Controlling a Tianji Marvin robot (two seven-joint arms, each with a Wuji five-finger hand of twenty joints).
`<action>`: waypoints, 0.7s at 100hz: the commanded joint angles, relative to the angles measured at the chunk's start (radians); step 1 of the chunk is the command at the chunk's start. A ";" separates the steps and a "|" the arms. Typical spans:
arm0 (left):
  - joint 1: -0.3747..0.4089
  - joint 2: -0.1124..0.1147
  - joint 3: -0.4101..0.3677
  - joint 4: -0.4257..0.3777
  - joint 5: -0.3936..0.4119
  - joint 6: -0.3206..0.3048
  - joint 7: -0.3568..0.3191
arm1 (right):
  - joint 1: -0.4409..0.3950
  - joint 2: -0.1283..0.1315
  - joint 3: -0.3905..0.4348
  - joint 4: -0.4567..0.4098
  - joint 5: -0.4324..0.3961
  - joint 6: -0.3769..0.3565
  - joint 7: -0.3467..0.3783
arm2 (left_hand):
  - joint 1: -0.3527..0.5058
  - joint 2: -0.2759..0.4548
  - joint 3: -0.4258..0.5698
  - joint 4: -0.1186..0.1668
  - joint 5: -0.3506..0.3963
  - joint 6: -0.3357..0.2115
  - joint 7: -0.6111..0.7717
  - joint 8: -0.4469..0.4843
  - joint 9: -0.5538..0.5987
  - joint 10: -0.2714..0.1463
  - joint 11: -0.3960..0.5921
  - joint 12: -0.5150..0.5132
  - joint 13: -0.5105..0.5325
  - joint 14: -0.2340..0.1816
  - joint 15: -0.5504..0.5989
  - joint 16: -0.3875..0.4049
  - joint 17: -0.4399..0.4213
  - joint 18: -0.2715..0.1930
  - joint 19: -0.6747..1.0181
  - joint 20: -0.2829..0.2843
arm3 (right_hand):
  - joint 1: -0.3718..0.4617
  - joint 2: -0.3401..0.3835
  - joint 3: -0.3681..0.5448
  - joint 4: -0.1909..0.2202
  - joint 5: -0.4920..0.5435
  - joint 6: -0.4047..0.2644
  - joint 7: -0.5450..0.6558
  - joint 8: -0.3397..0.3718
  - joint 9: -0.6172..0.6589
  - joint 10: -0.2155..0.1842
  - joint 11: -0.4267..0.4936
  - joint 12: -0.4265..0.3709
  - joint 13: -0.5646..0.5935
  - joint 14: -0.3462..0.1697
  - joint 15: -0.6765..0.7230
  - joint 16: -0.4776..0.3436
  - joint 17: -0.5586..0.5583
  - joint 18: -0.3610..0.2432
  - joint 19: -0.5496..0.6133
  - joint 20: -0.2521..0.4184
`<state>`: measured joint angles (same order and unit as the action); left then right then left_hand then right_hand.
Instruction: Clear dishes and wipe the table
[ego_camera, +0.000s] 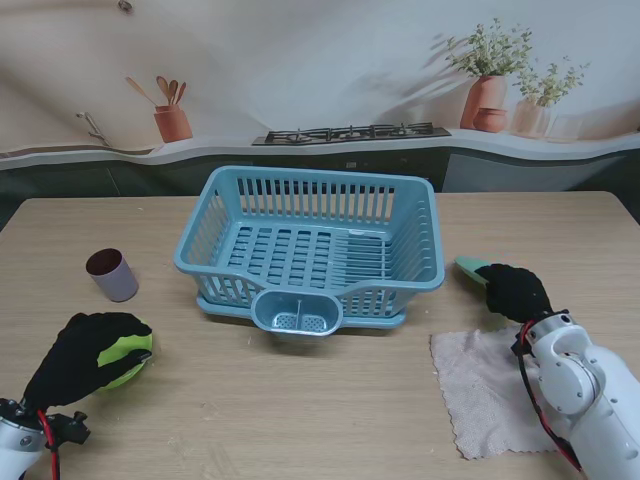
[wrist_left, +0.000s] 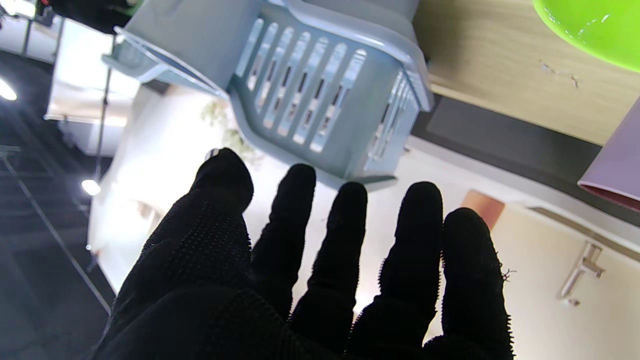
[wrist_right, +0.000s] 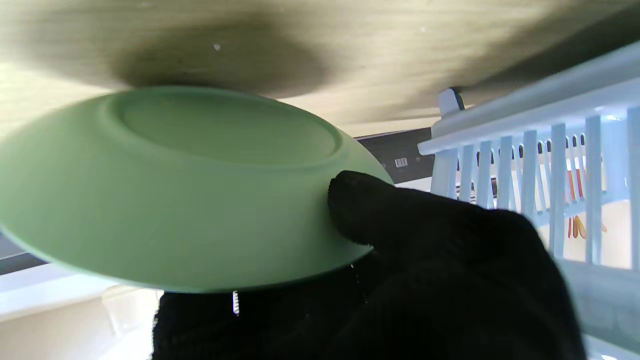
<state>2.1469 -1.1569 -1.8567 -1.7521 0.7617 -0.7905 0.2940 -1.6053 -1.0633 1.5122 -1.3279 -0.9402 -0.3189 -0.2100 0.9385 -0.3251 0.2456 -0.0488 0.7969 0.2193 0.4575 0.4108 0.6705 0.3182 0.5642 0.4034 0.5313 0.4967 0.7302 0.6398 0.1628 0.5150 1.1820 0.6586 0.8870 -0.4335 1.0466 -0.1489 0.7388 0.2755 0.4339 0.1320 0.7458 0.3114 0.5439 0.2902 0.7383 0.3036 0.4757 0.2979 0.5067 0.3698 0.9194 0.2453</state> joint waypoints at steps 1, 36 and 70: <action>0.002 0.000 0.001 -0.004 -0.001 0.000 -0.011 | -0.011 -0.004 0.005 -0.022 0.002 -0.010 -0.001 | 0.005 0.041 -0.022 -0.025 0.008 -0.012 -0.006 -0.003 0.004 0.000 -0.009 -0.002 0.007 -0.004 -0.002 0.007 -0.012 -0.001 -0.024 -0.013 | 0.125 0.038 0.109 -0.012 0.128 -0.016 0.104 0.044 0.024 0.034 0.022 0.017 0.066 0.041 0.070 0.028 0.125 0.006 0.206 0.014; 0.002 0.000 0.001 -0.003 -0.001 -0.003 -0.010 | -0.038 -0.022 0.046 -0.094 0.030 -0.037 -0.056 | 0.009 0.045 -0.029 -0.023 0.007 -0.012 -0.006 -0.003 0.005 0.001 -0.009 -0.002 0.007 -0.005 -0.003 0.007 -0.012 -0.001 -0.024 -0.013 | 0.133 -0.012 0.135 -0.058 0.184 0.004 0.114 0.046 0.087 0.072 0.048 0.024 0.150 0.080 0.138 0.043 0.257 -0.006 0.286 -0.023; 0.003 -0.001 0.000 -0.003 0.003 -0.004 -0.004 | -0.032 -0.039 0.057 -0.140 0.050 -0.040 -0.120 | 0.012 0.044 -0.034 -0.022 0.009 -0.011 -0.005 -0.002 0.006 0.002 -0.009 -0.002 0.007 -0.003 -0.003 0.007 -0.013 0.000 -0.024 -0.013 | 0.135 -0.034 0.148 -0.073 0.200 0.010 0.118 0.043 0.104 0.080 0.050 0.023 0.166 0.089 0.150 0.042 0.276 -0.004 0.307 -0.046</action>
<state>2.1471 -1.1572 -1.8571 -1.7514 0.7643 -0.7933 0.3012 -1.6443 -1.0970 1.5635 -1.4419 -0.8895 -0.3476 -0.3319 0.9389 -0.3129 0.2348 -0.0488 0.7969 0.2193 0.4575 0.4108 0.6705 0.3182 0.5638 0.4034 0.5313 0.4966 0.7302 0.6398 0.1617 0.5150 1.1738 0.6585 0.8862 -0.5164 1.0712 -0.2346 0.8409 0.3397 0.4842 0.1731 0.8389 0.3853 0.5834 0.3037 0.8866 0.3366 0.6073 0.3322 0.7132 0.3739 1.0795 0.1747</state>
